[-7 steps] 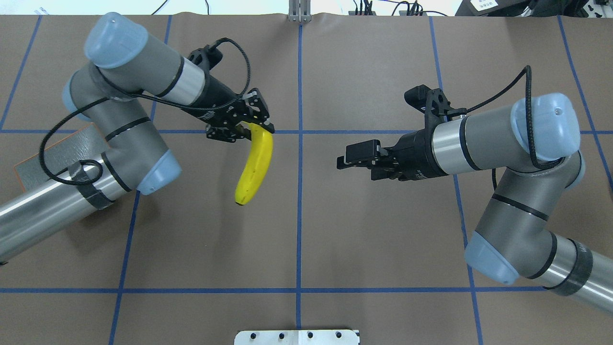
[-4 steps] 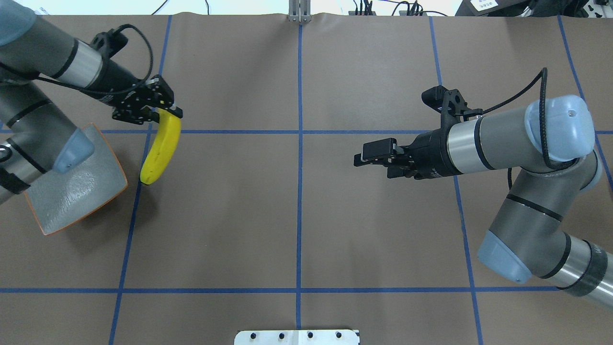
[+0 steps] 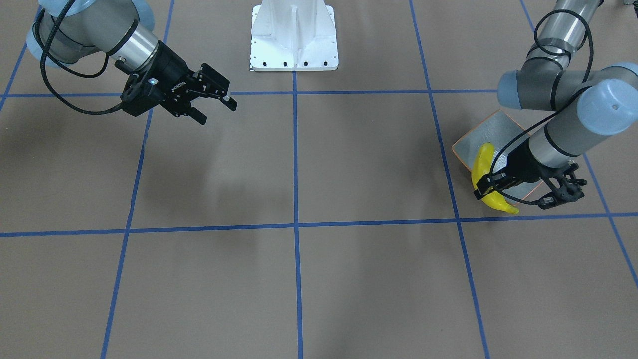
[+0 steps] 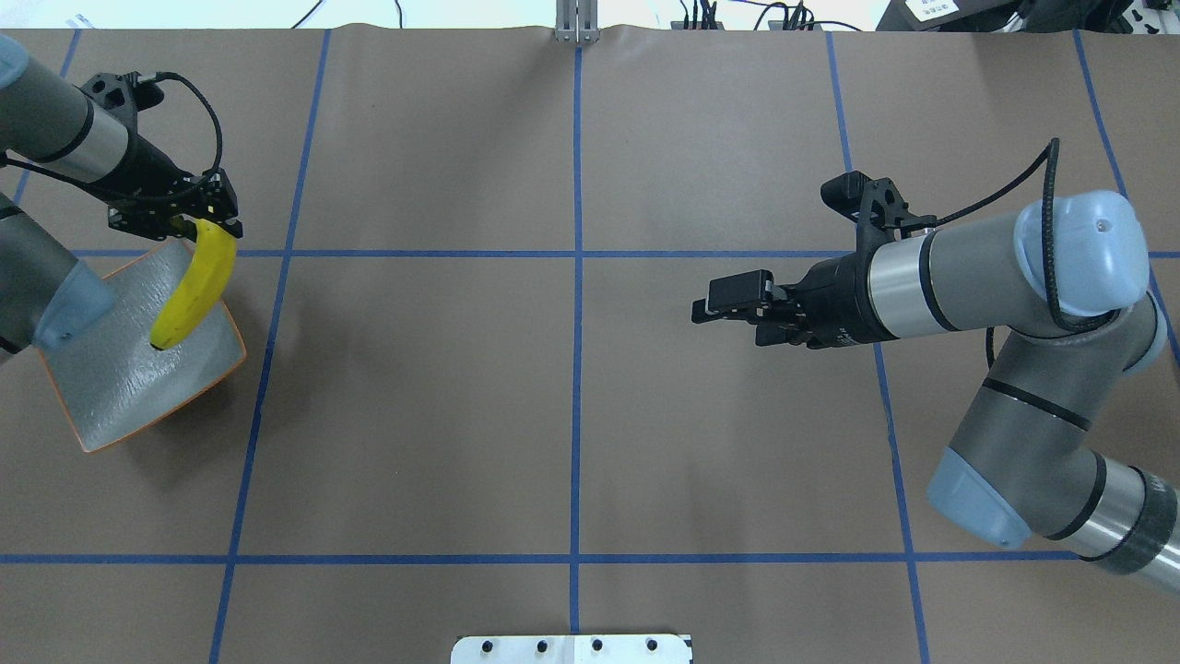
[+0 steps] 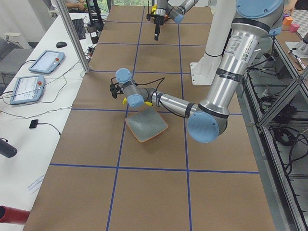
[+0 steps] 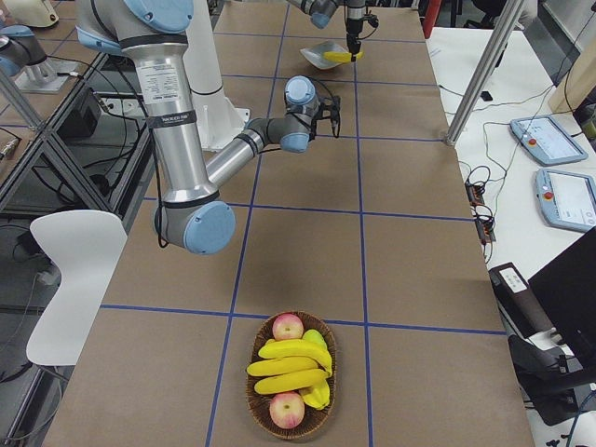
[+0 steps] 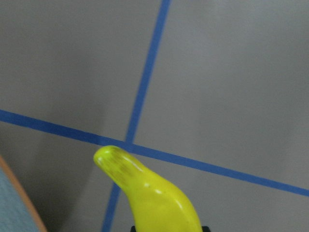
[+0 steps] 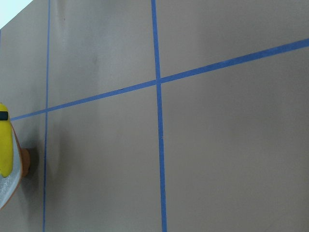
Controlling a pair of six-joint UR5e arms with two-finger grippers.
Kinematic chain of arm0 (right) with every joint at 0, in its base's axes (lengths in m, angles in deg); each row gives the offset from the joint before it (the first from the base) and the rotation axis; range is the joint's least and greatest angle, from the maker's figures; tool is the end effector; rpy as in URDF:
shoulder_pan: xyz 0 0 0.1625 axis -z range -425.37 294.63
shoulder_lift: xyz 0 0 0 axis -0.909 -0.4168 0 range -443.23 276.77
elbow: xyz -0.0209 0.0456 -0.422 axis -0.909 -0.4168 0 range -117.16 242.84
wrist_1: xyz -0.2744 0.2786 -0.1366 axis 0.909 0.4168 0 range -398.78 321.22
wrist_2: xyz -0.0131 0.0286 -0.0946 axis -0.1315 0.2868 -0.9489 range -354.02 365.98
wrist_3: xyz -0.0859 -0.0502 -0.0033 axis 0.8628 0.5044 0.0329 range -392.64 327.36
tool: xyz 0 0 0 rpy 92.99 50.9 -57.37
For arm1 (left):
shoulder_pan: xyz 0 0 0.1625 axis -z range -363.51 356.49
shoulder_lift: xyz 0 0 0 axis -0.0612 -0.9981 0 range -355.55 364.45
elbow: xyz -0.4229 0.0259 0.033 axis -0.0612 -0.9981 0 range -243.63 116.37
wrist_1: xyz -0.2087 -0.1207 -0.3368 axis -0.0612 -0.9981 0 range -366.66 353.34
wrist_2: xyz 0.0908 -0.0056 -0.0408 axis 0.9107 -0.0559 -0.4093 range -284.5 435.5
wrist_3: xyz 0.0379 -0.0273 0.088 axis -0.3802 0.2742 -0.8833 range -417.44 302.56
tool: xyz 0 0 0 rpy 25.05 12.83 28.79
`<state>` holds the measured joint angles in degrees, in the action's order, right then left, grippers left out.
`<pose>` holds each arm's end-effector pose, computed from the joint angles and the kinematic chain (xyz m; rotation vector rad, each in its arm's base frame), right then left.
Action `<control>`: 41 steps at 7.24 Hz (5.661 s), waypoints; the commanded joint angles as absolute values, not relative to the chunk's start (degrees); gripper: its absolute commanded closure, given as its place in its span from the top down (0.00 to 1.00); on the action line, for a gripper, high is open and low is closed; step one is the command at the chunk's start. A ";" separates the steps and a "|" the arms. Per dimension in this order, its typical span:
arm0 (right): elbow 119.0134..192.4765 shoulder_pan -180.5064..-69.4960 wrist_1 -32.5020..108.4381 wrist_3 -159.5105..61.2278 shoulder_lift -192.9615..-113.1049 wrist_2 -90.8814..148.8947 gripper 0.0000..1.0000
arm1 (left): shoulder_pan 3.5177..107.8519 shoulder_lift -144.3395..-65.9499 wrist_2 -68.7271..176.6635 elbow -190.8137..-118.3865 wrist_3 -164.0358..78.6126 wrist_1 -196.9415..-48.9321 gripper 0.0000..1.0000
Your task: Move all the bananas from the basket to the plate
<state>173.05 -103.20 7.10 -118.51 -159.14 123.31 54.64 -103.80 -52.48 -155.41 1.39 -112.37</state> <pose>-0.3681 -0.3967 0.2738 0.1066 -1.3894 0.1638 0.2705 -0.5718 0.4373 -0.0338 0.8782 -0.2337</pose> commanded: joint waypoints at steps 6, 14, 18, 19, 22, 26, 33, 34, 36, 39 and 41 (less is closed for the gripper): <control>171.91 -103.07 7.19 -118.60 -160.13 122.09 1.00 | 50.65 -100.67 -44.21 -161.28 -13.61 -91.03 0.00; 172.17 -103.16 7.19 -118.86 -160.13 122.09 1.00 | 49.75 -101.37 -43.94 -159.17 -14.11 -91.47 0.48; 172.43 -103.43 7.10 -118.77 -161.35 122.09 1.00 | 50.36 -102.43 -43.94 -159.34 -13.50 -91.38 1.00; 172.96 -104.21 7.10 -118.60 -162.32 122.18 1.00 | 50.71 -102.86 -44.20 -159.69 -13.41 -91.38 1.00; 175.42 -110.50 6.58 -117.64 -170.90 124.62 1.00 | 51.33 -104.01 -47.80 -164.50 -13.32 -91.38 1.00; 172.02 -127.57 4.02 -80.90 -190.43 131.40 1.00 | 50.98 -104.01 -50.97 -167.52 -9.63 -91.65 1.00; 161.54 -142.70 4.55 -59.19 -197.93 125.79 1.00 | 50.19 -103.92 -50.45 -167.69 -6.47 -92.34 1.00; 161.02 -143.06 4.73 -57.44 -197.75 125.61 1.00 | 49.49 -103.75 -50.45 -167.61 -4.46 -94.09 1.00; 156.46 -144.46 4.81 -54.90 -194.95 125.52 1.00 | 49.14 -103.39 -50.27 -167.26 -3.48 -94.90 1.00; 157.05 -146.05 15.74 -51.89 -189.60 120.51 1.00 | 48.35 -103.39 -50.18 -166.81 -3.30 -94.99 1.00; 156.44 -145.97 16.07 -49.09 -189.83 117.46 1.00 | 47.99 -103.39 -50.18 -166.82 -3.30 -94.99 1.00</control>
<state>156.52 -145.96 15.10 -50.58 -190.01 119.90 48.20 -103.40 -50.19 -166.86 -3.32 -94.98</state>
